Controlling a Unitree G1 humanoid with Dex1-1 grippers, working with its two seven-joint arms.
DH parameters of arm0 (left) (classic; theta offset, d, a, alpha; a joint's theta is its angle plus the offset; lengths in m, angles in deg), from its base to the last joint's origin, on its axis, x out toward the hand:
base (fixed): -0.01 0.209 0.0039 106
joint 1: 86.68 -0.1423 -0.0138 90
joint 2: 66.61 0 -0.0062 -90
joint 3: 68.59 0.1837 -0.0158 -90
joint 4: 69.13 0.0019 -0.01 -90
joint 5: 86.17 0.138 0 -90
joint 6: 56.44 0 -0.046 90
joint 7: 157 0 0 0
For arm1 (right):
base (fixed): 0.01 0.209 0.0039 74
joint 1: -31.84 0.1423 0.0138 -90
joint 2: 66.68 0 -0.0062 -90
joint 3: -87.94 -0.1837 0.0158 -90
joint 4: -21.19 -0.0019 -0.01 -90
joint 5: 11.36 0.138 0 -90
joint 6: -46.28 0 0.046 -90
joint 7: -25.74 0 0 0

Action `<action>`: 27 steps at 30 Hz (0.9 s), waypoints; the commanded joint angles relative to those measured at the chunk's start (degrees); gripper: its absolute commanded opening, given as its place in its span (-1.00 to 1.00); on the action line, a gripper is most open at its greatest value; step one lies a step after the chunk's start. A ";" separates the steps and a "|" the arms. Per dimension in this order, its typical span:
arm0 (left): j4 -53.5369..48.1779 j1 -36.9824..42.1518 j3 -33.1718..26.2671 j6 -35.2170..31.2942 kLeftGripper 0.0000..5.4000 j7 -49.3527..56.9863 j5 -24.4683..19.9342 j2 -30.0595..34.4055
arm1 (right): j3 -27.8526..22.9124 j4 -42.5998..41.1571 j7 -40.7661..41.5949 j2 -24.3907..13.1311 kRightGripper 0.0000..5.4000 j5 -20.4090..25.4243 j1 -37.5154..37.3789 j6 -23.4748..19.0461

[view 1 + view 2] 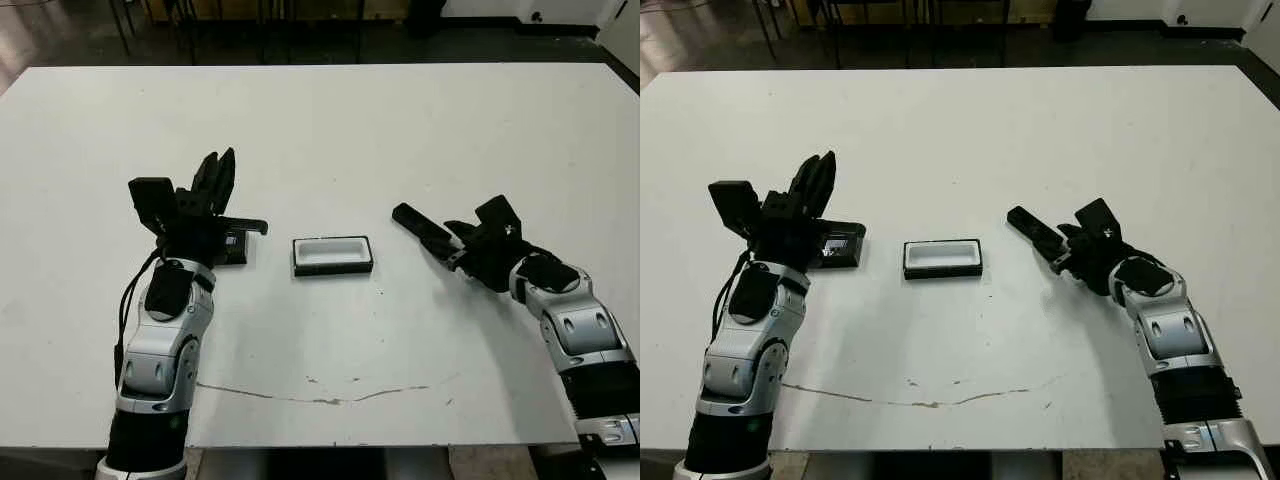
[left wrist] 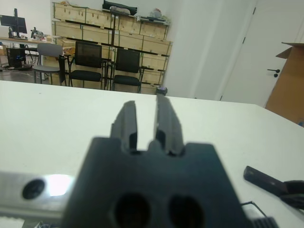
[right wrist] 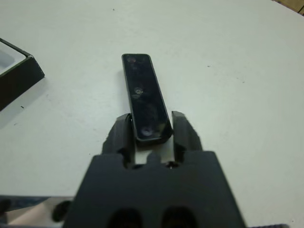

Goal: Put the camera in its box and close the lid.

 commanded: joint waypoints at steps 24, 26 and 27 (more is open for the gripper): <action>0.27 -1.24 -0.20 -0.69 -1.00 0.11 0.09 0.45 | -7.03 5.80 24.27 -5.67 -1.00 15.62 16.30 -8.63; 0.16 -1.30 -0.22 -0.77 -1.00 0.02 -0.07 0.43 | -5.99 6.53 25.83 -5.79 -1.00 15.01 18.19 -7.25; 0.16 -1.32 -0.23 -0.74 -1.00 0.00 -0.08 0.45 | -5.39 6.77 26.24 -5.80 -1.00 14.64 19.03 -7.12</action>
